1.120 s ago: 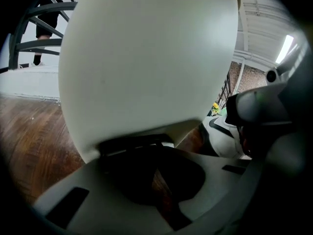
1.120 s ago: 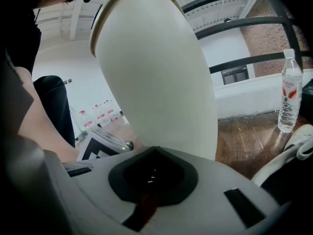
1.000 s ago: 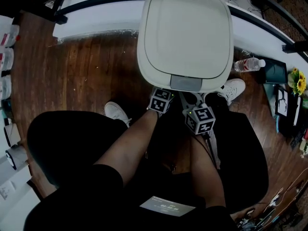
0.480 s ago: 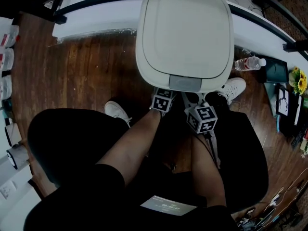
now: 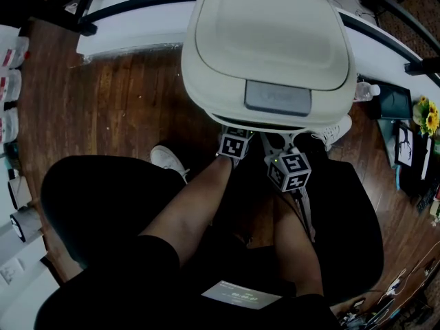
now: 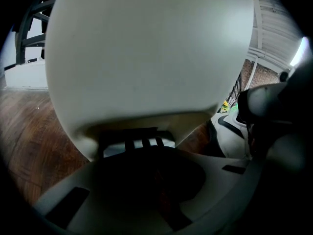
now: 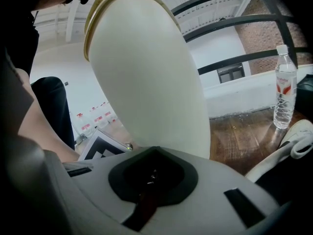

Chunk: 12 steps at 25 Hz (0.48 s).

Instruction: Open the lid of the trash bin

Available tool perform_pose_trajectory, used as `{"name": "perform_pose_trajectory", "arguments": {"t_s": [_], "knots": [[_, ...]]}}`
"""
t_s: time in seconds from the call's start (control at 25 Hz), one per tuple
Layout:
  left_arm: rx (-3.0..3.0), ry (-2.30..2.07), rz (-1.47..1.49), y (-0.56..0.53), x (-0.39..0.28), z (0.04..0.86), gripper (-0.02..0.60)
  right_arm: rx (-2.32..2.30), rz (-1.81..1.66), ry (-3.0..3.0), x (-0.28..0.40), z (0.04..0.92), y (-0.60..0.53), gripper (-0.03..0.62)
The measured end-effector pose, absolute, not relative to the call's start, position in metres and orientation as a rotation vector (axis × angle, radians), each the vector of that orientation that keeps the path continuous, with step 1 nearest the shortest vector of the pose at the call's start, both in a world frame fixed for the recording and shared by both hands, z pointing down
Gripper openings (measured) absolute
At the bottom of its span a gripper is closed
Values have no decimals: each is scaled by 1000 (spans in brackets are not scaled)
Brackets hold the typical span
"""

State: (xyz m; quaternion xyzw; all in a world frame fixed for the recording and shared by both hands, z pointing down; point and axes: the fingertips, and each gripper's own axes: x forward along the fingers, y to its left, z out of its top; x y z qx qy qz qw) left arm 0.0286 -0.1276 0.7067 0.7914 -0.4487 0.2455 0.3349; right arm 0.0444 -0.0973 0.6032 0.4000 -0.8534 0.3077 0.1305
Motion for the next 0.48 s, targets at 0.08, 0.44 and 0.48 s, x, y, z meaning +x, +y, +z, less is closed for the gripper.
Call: {"name": "perform_pose_trajectory", "arguments": {"t_s": [0.08, 0.44, 0.48], "knots": [[2059, -1174, 644, -128, 28, 708, 35, 1157, 897, -2476, 44, 604, -97, 15], [2030, -1150, 668, -127, 28, 713, 35, 1156, 896, -2481, 41, 602, -97, 15], [2028, -1145, 673, -126, 28, 713, 35, 1156, 893, -2482, 41, 601, -97, 15]]}}
